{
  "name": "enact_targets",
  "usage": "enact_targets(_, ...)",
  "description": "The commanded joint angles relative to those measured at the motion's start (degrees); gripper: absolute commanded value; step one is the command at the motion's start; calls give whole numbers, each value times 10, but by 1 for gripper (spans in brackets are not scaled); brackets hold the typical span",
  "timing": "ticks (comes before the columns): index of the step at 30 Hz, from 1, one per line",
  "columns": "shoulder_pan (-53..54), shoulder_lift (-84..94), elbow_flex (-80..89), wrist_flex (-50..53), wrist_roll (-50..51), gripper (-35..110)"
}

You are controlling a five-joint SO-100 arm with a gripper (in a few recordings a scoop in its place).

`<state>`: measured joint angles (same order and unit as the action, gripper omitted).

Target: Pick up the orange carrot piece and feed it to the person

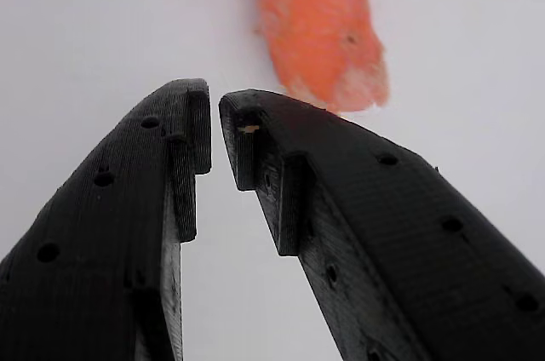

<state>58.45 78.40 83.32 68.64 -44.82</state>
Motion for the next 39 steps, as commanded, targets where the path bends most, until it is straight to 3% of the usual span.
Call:
enact_targets(1,10,16,-44,-4,-11,-3)
enact_targets(19,10,11,-47,-4,-11,-1)
enact_targets(32,9,11,-47,-4,-11,23)
enact_targets(39,4,11,-47,-5,-11,25)
